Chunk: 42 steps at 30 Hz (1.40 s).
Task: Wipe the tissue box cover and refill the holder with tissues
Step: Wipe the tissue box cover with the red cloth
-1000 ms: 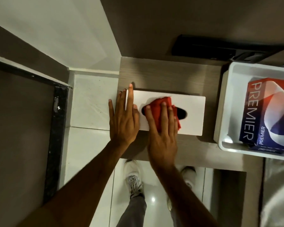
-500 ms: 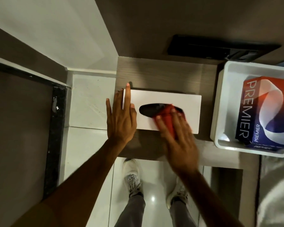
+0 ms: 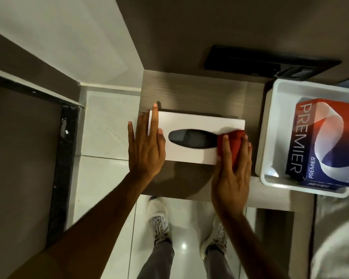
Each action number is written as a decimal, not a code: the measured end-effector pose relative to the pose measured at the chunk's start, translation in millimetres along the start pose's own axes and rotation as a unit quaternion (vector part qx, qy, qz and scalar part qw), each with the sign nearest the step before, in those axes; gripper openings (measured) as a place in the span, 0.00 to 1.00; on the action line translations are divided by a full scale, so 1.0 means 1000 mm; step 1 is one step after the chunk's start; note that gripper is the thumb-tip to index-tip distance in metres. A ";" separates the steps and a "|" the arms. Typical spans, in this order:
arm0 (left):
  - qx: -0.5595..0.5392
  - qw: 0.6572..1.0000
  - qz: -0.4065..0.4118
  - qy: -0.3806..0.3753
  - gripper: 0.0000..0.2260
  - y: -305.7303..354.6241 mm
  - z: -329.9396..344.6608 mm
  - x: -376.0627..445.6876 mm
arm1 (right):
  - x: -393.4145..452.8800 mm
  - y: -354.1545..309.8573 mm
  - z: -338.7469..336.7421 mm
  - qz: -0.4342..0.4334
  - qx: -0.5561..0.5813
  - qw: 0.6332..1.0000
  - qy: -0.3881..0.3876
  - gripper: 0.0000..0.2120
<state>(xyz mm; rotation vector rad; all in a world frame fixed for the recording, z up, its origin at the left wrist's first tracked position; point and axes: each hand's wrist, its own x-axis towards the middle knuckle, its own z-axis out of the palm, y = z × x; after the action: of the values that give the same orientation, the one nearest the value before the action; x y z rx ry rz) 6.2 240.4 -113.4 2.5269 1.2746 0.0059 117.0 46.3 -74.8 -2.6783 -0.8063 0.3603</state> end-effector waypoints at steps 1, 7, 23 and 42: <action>0.000 1.000 0.002 0.002 0.25 0.001 -0.001 -0.001 | 0.007 -0.009 0.002 0.021 0.006 1.000 0.017 0.27; 0.034 0.998 0.022 -0.045 0.28 -0.003 -0.002 -0.002 | 0.046 -0.113 0.037 -0.108 -0.017 0.993 -0.054 0.31; 0.026 0.992 0.042 0.113 0.21 0.001 0.002 -0.010 | 0.086 -0.038 -0.006 -0.159 -0.095 0.979 -0.083 0.36; 0.017 0.999 -0.019 -0.028 0.26 0.005 -0.006 -0.003 | -0.001 -0.046 0.008 -0.022 -0.022 0.999 -0.025 0.38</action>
<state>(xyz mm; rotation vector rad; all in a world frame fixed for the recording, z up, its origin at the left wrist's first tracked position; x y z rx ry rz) 7.7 237.2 -105.8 2.5122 1.3119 -0.0965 90.9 83.6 -64.7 -2.6967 -0.8974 0.4035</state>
